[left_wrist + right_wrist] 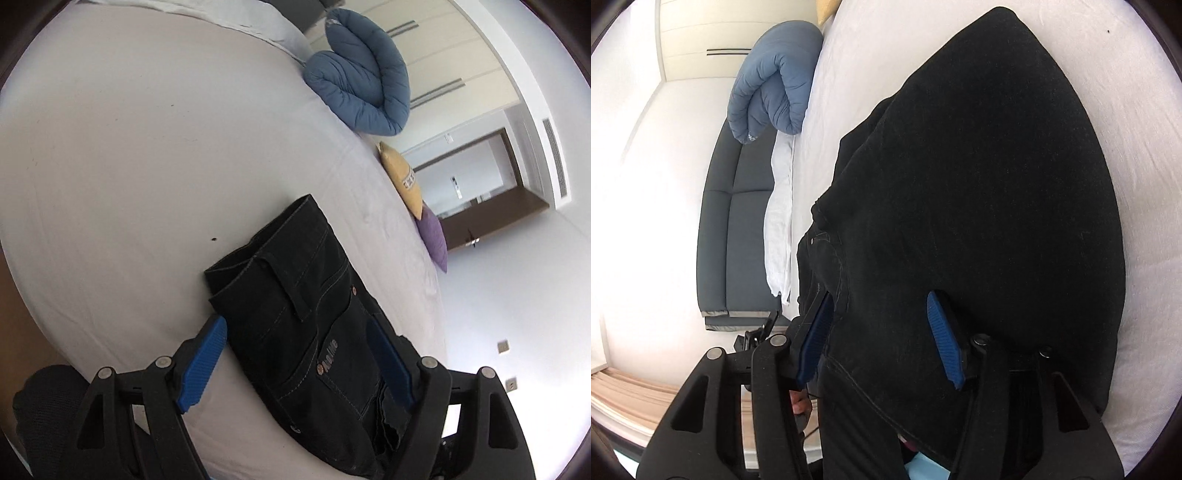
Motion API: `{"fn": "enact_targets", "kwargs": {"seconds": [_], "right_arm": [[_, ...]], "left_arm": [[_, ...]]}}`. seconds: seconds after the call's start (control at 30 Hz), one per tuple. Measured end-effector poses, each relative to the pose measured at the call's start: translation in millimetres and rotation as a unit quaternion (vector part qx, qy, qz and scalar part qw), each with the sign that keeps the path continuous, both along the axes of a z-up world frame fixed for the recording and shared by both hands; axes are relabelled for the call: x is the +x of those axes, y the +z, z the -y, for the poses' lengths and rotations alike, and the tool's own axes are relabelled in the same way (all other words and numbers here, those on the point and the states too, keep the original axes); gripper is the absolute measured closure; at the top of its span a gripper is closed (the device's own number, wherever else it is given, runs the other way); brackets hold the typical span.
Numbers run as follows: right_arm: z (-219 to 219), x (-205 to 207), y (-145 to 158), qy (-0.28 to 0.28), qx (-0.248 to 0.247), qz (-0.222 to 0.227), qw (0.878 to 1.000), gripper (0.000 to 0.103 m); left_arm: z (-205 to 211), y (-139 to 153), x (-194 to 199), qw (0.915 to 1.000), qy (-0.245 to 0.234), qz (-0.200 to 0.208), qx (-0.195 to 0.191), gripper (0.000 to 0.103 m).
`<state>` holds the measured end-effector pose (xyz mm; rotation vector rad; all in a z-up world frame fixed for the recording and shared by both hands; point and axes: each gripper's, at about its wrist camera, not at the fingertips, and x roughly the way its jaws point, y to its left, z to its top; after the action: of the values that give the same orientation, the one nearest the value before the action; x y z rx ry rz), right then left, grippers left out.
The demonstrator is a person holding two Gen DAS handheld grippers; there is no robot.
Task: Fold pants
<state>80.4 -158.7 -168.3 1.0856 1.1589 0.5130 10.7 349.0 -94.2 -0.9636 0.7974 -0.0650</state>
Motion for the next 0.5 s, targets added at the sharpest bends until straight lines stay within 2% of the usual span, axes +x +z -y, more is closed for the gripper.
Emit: {"fn": "enact_targets", "kwargs": {"seconds": [0.1, 0.23, 0.33, 0.5], "right_arm": [[-2, 4, 3, -0.004, -0.009, -0.006, 1.0, 0.052], [1, 2, 10, -0.002, -0.012, -0.01, 1.0, 0.052], [-2, 5, 8, -0.002, -0.011, -0.008, 1.0, 0.052], [-9, 4, 2, -0.003, -0.013, -0.002, 1.0, 0.052]], "left_arm": [[1, -12, -2, 0.9987, 0.012, -0.001, -0.05, 0.022], [5, -28, 6, 0.9966, 0.013, -0.018, -0.079, 0.022], [1, -43, 10, 0.9917, 0.032, -0.013, -0.124, 0.02], [1, -45, 19, 0.9877, 0.043, -0.006, -0.15, 0.019]]}}
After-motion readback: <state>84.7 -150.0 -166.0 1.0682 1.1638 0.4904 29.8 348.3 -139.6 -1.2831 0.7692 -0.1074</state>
